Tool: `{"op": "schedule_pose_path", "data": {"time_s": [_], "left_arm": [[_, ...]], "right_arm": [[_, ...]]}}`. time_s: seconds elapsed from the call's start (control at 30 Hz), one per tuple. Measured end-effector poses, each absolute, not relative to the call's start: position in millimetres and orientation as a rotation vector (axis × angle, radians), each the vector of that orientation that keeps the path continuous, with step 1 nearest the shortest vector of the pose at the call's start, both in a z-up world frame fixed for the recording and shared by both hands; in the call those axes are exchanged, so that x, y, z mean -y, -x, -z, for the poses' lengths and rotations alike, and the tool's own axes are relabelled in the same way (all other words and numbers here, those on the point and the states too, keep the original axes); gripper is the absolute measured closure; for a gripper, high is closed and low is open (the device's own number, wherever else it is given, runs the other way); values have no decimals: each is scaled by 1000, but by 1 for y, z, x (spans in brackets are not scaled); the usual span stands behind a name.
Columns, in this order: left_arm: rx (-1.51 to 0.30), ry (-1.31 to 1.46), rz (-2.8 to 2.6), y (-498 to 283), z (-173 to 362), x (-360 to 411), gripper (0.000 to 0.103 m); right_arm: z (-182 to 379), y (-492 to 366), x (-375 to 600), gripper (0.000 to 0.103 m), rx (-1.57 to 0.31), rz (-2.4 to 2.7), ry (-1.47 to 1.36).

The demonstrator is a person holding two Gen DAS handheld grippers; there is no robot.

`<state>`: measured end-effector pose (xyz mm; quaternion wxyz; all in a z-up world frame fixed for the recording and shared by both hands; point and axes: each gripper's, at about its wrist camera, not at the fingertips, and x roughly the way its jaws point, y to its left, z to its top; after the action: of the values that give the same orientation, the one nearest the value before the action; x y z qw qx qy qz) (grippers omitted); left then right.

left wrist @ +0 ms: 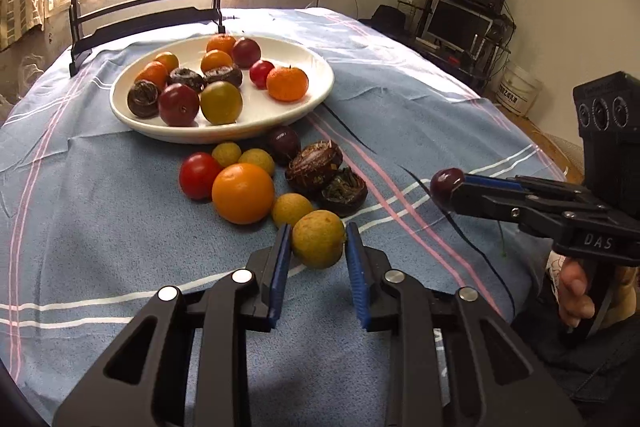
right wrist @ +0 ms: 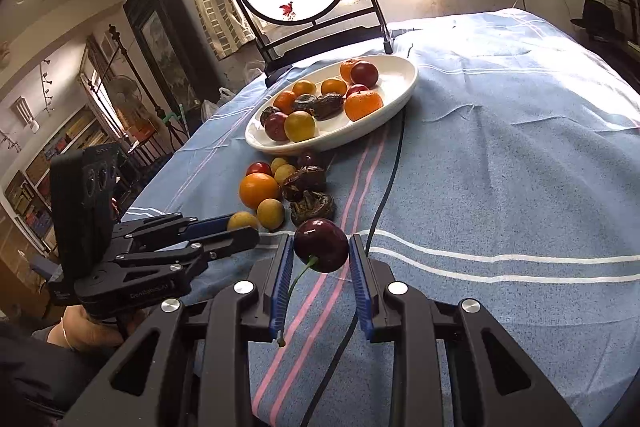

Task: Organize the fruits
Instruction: 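Lower both fruits onto the plate and open both tools, then grasp a small yellow fruit with the left tool while the right tool grasps a dark brown fruit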

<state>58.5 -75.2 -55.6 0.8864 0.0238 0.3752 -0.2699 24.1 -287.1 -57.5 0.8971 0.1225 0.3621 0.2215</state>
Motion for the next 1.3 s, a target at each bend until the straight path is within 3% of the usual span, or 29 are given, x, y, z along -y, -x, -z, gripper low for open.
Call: {"op": "schedule_pose_path", "data": {"time_s": [0.23,0.5,0.77,0.83,0.87,1.03,1.27,1.3], "left_arm": [[-709,-14,551,-67,21,56,77],[-666,-17,515,-137,-19,51,77],[-758,15,465,-232,-3,65,76],[-809,29,456,-252,10,65,51],[-817,42,439,-256,13,63,34],[-775,73,425,-232,9,45,33],[-705,-26,473,-138,-3,31,29],[-714,-42,480,-126,1,31,24]], "right_arm": [[36,-40,290,75,-718,-474,-256],[-22,-109,286,74,-642,-500,-241],[-6,-210,258,74,-719,-424,-195],[4,-229,253,72,-736,-406,-185],[7,-234,252,66,-739,-403,-187],[7,-217,255,64,-708,-413,-199],[5,-136,268,61,-678,-438,-152],[8,-124,268,60,-684,-435,-134]]}}
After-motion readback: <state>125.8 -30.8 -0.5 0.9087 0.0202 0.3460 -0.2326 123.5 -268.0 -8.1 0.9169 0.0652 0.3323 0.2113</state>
